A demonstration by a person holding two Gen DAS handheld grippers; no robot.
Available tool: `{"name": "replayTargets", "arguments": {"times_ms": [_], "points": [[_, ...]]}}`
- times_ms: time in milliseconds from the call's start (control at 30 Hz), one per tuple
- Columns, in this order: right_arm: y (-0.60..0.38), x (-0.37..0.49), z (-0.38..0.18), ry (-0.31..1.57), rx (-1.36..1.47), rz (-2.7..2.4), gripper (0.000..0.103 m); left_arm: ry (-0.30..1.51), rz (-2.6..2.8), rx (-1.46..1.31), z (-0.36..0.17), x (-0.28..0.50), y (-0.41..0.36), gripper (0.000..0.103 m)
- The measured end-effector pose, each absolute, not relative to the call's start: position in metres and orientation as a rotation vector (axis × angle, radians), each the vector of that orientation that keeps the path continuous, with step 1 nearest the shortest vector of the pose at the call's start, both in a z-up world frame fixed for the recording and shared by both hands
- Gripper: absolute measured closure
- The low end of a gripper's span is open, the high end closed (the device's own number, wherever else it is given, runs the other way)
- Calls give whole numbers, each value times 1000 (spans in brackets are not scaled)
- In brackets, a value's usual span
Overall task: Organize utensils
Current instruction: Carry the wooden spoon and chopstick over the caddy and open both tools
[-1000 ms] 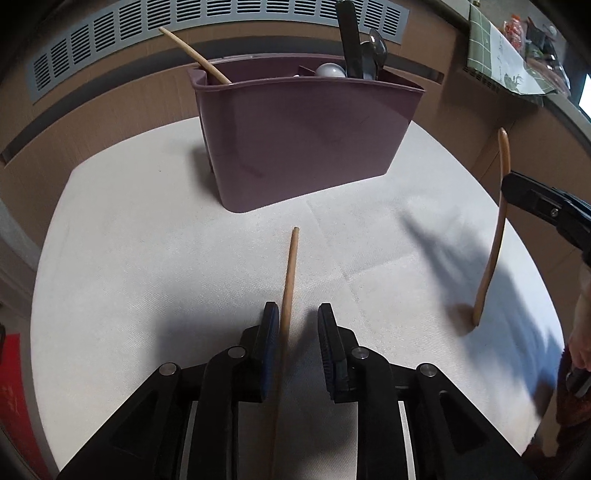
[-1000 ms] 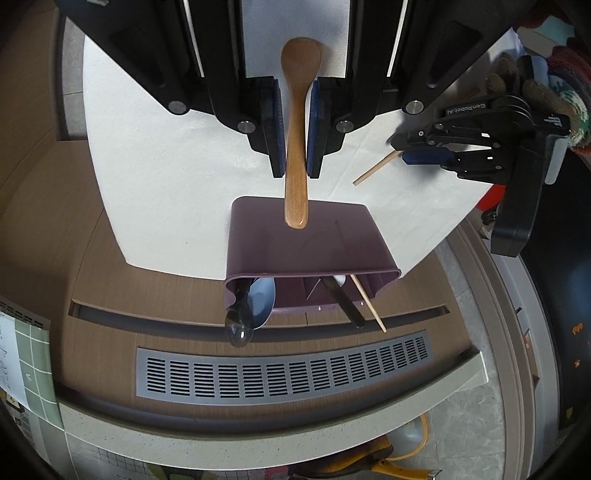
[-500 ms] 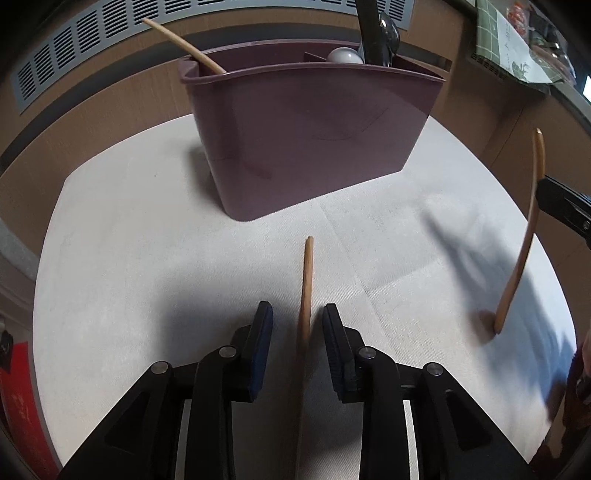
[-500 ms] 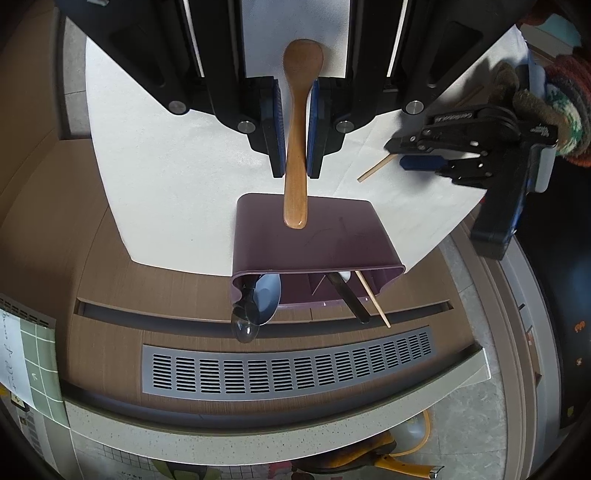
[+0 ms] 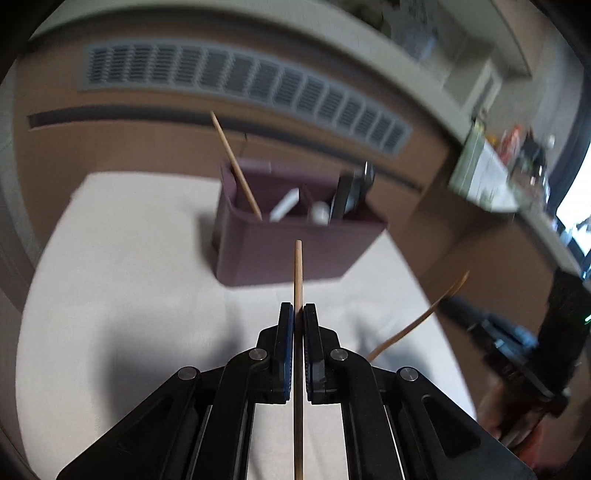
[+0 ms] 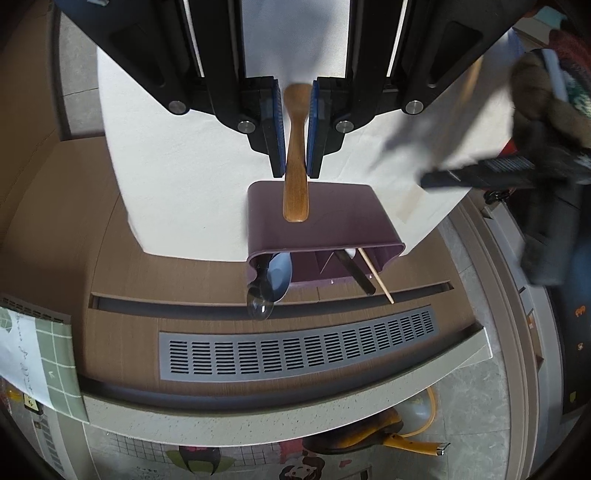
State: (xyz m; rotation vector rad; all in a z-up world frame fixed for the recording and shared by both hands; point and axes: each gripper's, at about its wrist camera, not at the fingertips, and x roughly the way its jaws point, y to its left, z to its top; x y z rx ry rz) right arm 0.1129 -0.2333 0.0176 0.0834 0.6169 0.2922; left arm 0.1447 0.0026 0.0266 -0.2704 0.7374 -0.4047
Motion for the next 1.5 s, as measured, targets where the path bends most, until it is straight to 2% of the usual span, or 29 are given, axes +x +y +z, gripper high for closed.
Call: {"name": "replayTargets", "arguments": {"times_ms": [167, 233, 367, 433, 533, 633, 1033, 1300, 1500], "points": [[-232, 116, 23, 611, 97, 296, 92, 570, -357, -255, 58, 123, 8, 98], [-233, 119, 31, 605, 105, 298, 93, 460, -365, -256, 86, 122, 5, 98], [-233, 126, 91, 477, 67, 305, 93, 155, -372, -186, 160, 130, -7, 98], [-226, 128, 131, 363, -15, 270, 92, 57, -351, -217, 178, 139, -4, 98], [-223, 143, 177, 292, -42, 231, 93, -77, -331, -304, 190, 150, 8, 98], [-226, 157, 189, 273, -21, 247, 92, -214, -254, -356, 181, 155, 16, 98], [-213, 225, 131, 398, 19, 311, 92, -166, -131, -405, 119, 226, 13, 98], [-204, 246, 95, 471, 6, 298, 92, -71, -139, -386, 84, 249, -2, 98], [-201, 249, 66, 565, 0, 324, 92, 73, -145, -387, 51, 247, 5, 98]]}}
